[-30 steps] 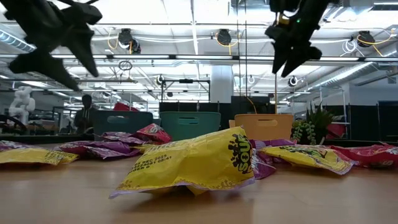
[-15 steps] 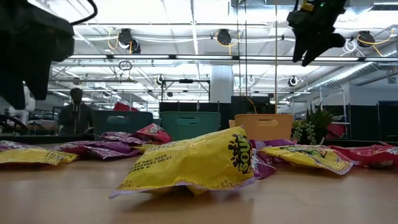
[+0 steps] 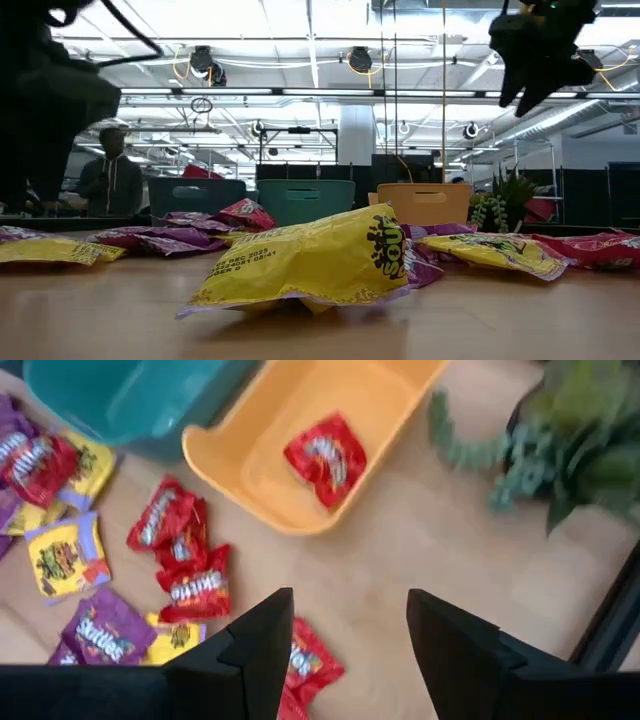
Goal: Sort candy
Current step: Put the violet candy into the blue bin
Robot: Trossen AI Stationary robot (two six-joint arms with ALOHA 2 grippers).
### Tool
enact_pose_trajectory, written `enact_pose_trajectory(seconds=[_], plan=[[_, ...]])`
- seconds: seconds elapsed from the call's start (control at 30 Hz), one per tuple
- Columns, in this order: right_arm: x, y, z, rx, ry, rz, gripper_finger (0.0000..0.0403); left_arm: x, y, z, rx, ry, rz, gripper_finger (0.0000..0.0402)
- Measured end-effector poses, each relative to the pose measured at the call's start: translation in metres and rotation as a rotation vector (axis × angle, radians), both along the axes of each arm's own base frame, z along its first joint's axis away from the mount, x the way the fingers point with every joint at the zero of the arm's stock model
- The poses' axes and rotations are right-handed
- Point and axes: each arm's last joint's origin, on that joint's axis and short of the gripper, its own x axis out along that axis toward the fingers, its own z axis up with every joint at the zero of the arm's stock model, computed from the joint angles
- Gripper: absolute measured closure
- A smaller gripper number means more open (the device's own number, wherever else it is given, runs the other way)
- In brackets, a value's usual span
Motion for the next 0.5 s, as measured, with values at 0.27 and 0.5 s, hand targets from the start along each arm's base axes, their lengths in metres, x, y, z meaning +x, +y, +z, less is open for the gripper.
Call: enact_pose_trajectory(seconds=[0.27,0.5], plan=[[-0.007,0.024,-0.03,0.1,-0.021,-0.029,0.0215,0.011,0.004,-0.027,0.041,0.151,0.038,0.0146],[-0.002,0.044,-0.024,0.078,-0.205,0.049,0.0215,0.019,0.001,-0.043,0.036,0.208,-0.004,0.0174]])
